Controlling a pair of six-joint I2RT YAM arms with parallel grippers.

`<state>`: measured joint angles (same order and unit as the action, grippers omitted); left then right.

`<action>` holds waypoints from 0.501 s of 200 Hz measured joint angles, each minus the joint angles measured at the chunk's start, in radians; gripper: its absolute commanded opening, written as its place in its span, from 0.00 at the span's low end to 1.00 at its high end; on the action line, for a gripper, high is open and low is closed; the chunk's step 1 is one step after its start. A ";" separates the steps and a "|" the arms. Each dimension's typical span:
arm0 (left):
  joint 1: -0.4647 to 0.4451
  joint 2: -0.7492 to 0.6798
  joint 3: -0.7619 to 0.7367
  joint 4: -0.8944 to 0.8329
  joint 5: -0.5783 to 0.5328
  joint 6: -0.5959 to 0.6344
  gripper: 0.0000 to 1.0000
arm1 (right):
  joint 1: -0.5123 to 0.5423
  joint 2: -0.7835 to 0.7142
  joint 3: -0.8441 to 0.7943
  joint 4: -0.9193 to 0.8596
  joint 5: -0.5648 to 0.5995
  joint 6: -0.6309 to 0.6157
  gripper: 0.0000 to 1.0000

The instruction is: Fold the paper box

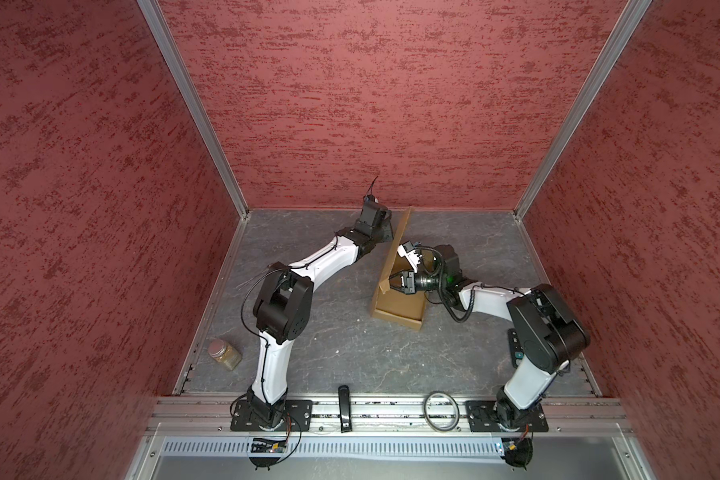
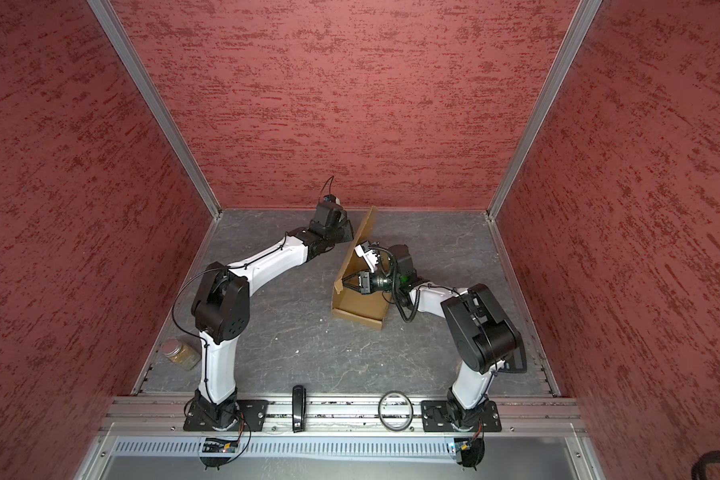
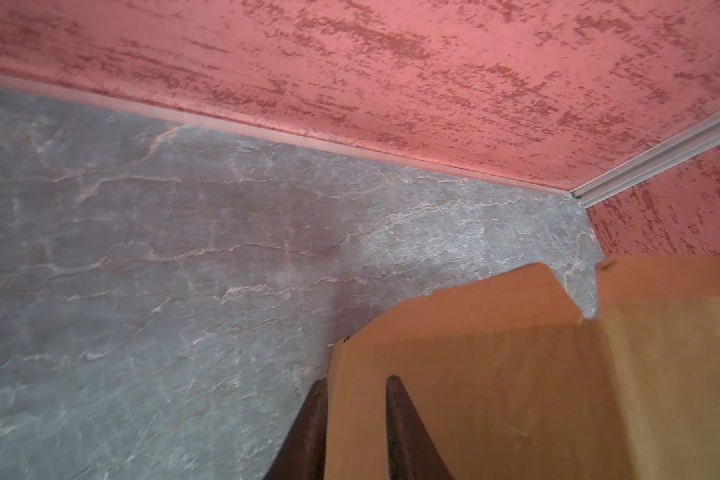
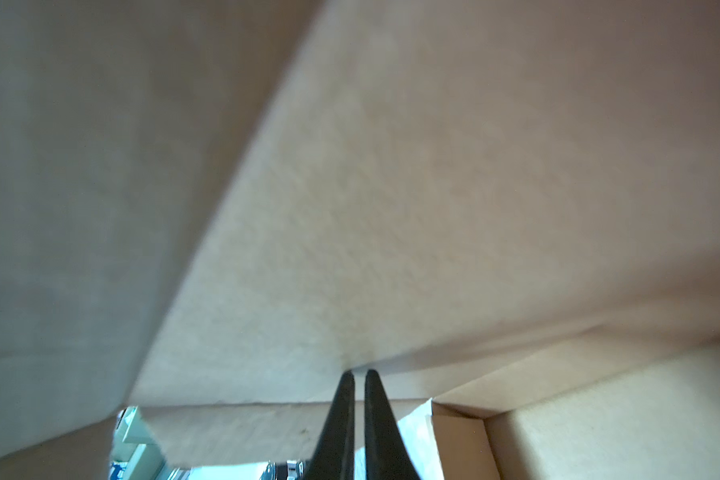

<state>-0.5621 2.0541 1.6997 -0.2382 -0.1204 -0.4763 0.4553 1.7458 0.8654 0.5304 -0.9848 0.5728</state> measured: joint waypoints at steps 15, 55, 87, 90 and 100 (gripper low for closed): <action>0.000 0.003 0.008 0.000 0.012 0.007 0.27 | 0.003 0.009 0.003 0.019 0.007 0.012 0.11; 0.010 0.002 0.006 0.000 0.036 0.014 0.31 | 0.004 0.021 0.002 0.079 0.057 0.041 0.11; 0.049 -0.058 -0.092 0.000 0.052 0.018 0.39 | 0.000 0.018 0.002 0.045 0.122 0.020 0.11; 0.054 -0.070 -0.107 -0.003 0.052 0.017 0.39 | -0.001 0.017 0.002 0.038 0.127 0.016 0.11; 0.076 -0.124 -0.168 -0.016 0.051 0.021 0.41 | -0.007 0.010 0.002 0.005 0.146 0.001 0.11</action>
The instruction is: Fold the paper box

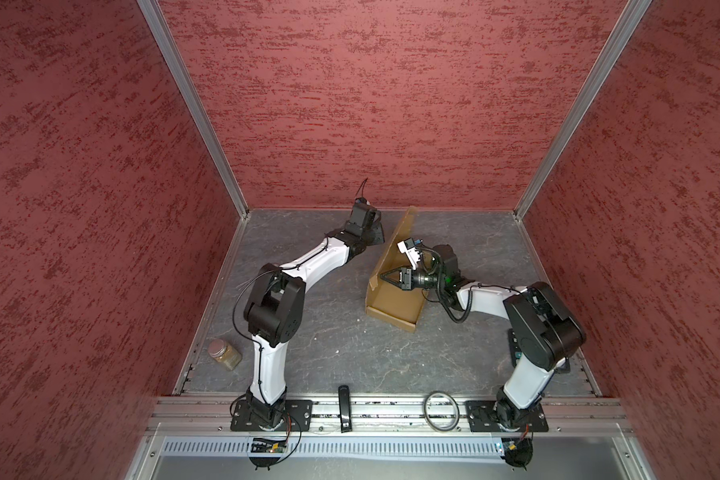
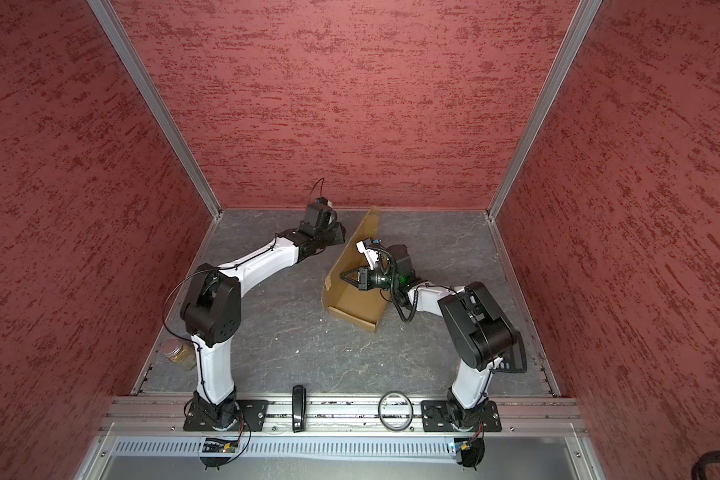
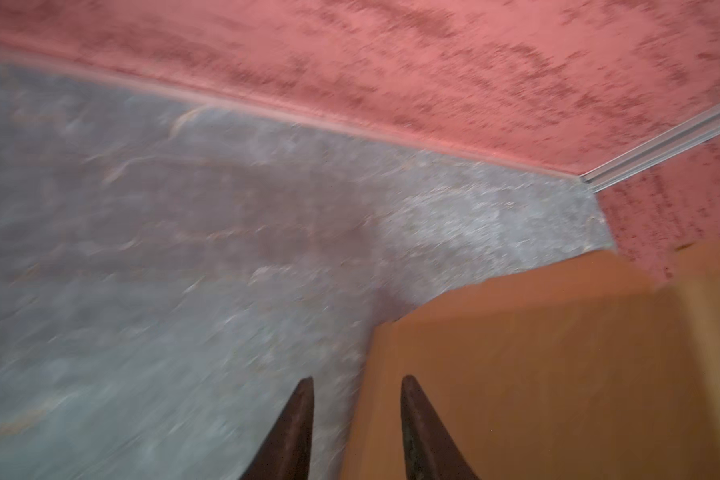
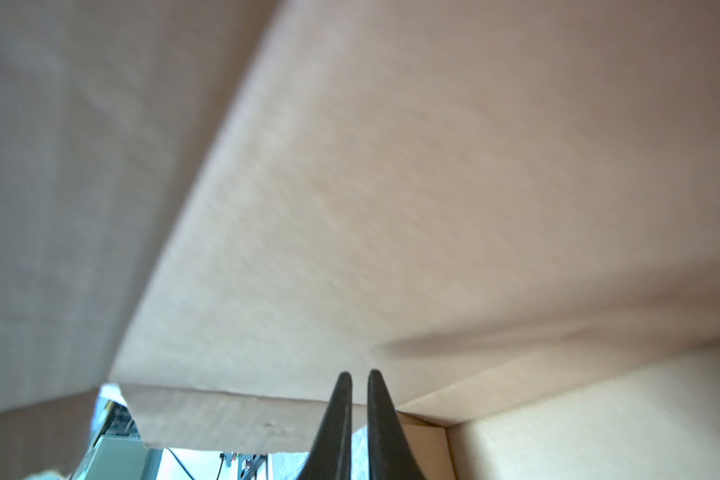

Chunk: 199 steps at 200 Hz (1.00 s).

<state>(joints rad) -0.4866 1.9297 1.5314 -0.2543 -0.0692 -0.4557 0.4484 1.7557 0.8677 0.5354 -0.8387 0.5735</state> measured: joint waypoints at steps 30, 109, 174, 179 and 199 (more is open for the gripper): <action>0.044 -0.230 -0.171 -0.040 -0.027 0.006 0.45 | -0.033 -0.036 0.001 -0.085 0.043 -0.035 0.11; -0.077 -0.753 -0.409 -0.259 -0.092 0.041 0.69 | -0.148 -0.188 0.159 -0.427 0.192 -0.221 0.33; -0.297 -0.772 -0.272 -0.552 -0.127 0.098 0.79 | -0.232 -0.183 0.224 -0.537 0.260 -0.299 0.43; -0.311 -0.767 -0.248 -0.570 -0.132 0.105 0.79 | -0.238 -0.182 0.224 -0.542 0.261 -0.302 0.43; -0.352 -0.727 -0.140 -0.629 -0.144 0.132 0.79 | -0.252 -0.175 0.225 -0.549 0.263 -0.311 0.43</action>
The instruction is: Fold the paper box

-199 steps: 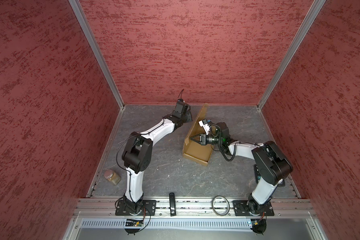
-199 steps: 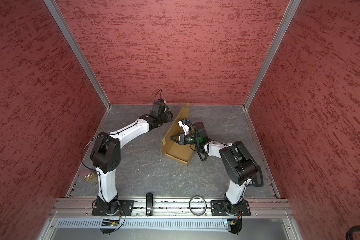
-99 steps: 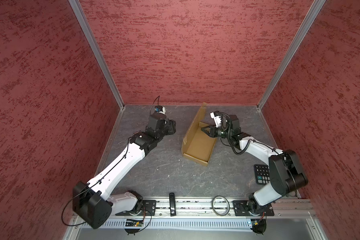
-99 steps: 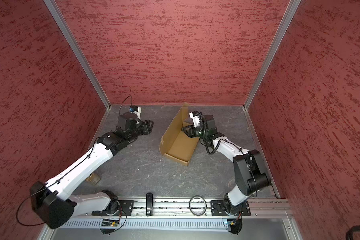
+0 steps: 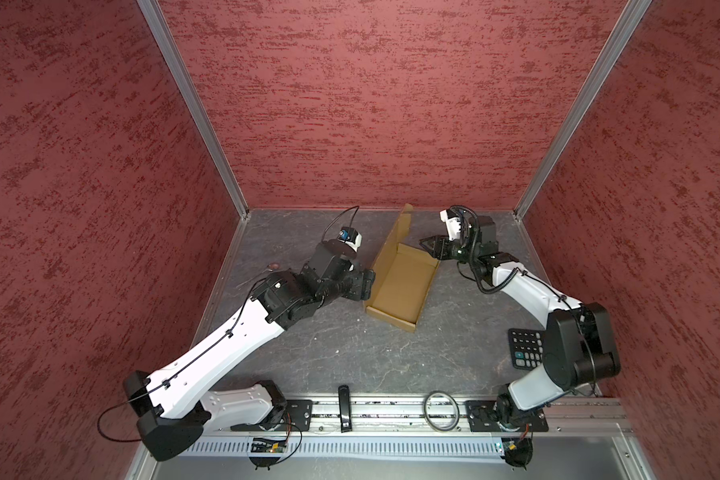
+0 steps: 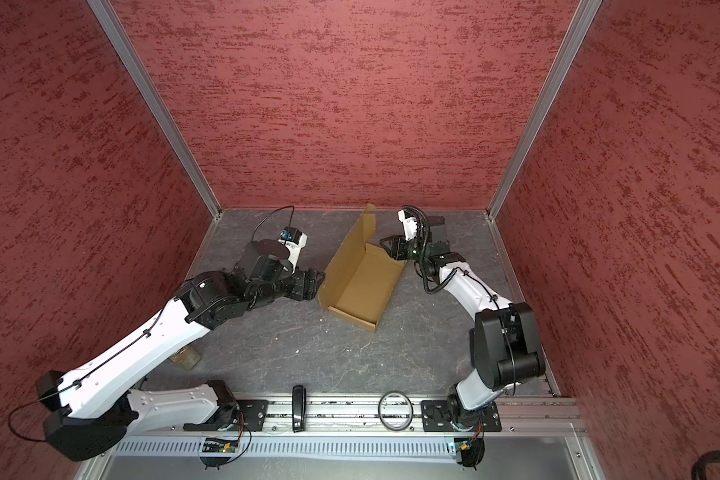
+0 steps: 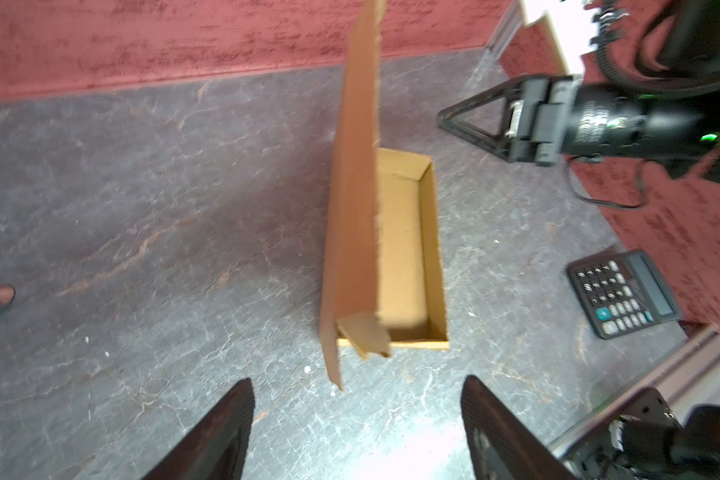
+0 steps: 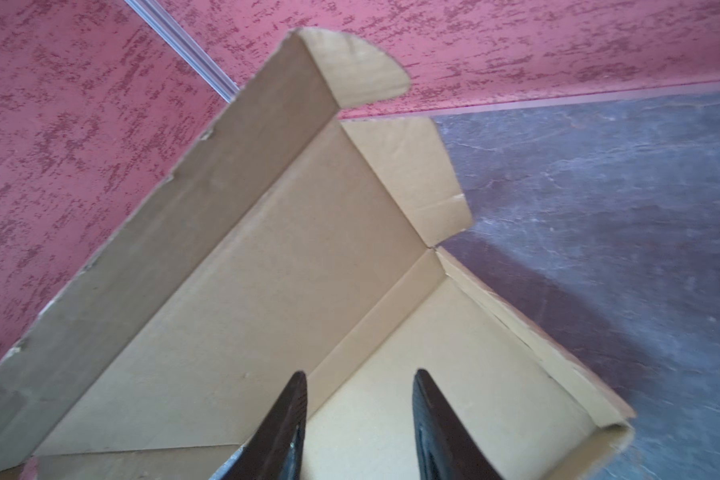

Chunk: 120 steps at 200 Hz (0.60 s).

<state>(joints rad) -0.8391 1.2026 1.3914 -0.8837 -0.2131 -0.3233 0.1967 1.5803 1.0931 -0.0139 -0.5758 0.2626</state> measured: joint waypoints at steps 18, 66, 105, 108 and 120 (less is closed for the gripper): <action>-0.008 0.065 0.085 -0.036 -0.002 0.030 0.79 | -0.009 0.002 0.000 -0.001 0.000 -0.005 0.43; 0.049 0.286 0.243 -0.135 0.059 0.129 0.76 | -0.015 0.002 0.000 -0.001 -0.004 -0.010 0.43; 0.136 0.394 0.324 -0.143 0.143 0.204 0.75 | -0.018 0.002 -0.016 0.004 -0.005 -0.010 0.43; 0.141 0.402 0.331 -0.143 0.150 0.209 0.75 | -0.018 0.002 -0.018 0.004 -0.005 -0.010 0.43; 0.158 0.438 0.364 -0.144 0.183 0.230 0.74 | -0.019 0.001 -0.023 0.004 -0.005 -0.010 0.43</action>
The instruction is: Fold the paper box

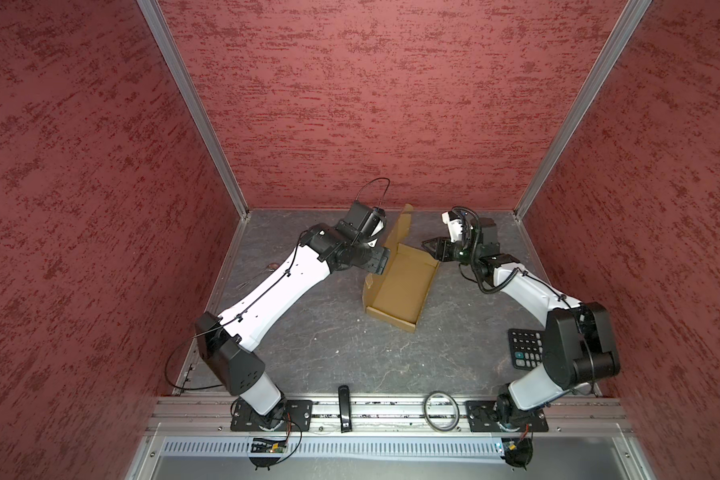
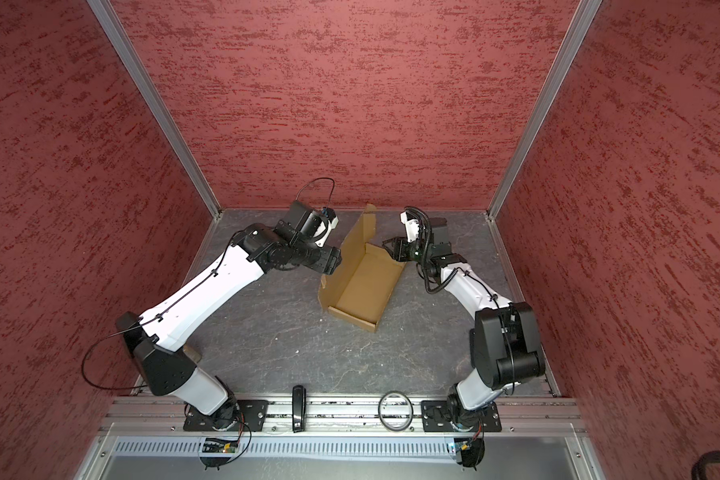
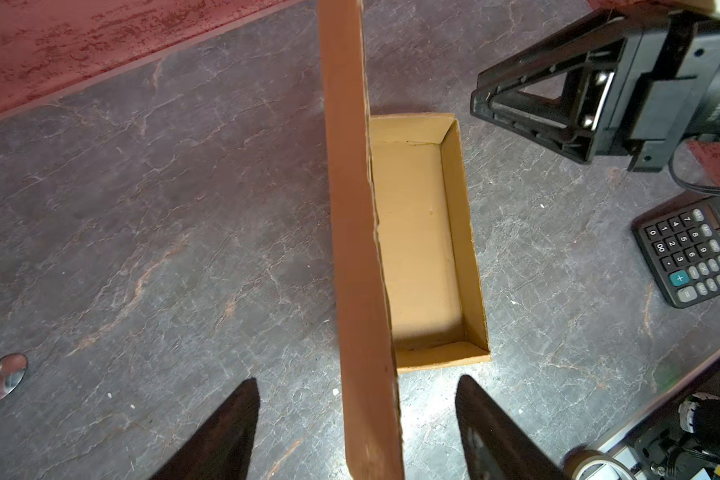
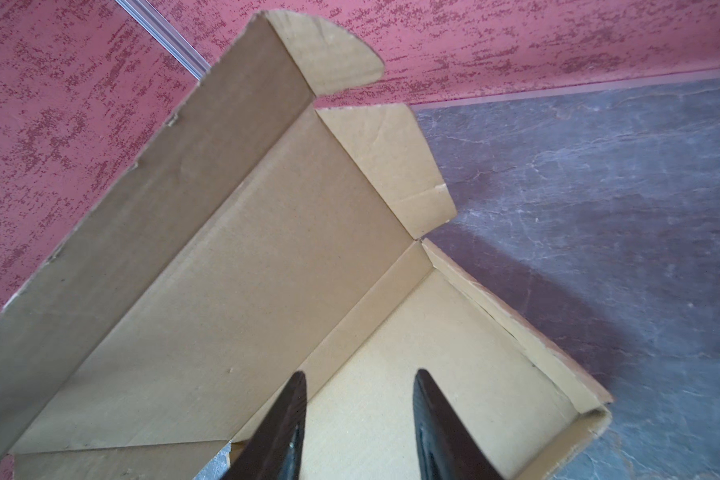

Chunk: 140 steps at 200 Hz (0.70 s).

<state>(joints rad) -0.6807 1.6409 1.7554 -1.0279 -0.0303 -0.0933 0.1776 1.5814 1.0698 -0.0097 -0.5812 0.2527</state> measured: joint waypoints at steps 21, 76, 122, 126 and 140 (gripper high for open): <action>0.020 0.082 0.075 -0.010 0.045 0.037 0.72 | -0.001 0.000 -0.007 0.002 0.000 0.000 0.43; 0.033 0.272 0.241 -0.051 0.090 0.111 0.59 | -0.006 0.000 -0.026 0.007 -0.002 0.000 0.43; 0.035 0.291 0.259 -0.076 0.074 0.150 0.45 | -0.014 0.000 -0.032 0.011 -0.006 0.000 0.42; 0.036 0.291 0.260 -0.076 0.072 0.156 0.43 | -0.015 0.000 -0.032 0.011 -0.006 0.000 0.42; 0.037 0.292 0.261 -0.076 0.066 0.169 0.40 | -0.016 0.000 -0.032 0.013 -0.010 0.000 0.41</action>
<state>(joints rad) -0.6441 1.9327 2.0159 -1.1042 0.0353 0.0753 0.1616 1.5814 1.0378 0.0029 -0.5911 0.2531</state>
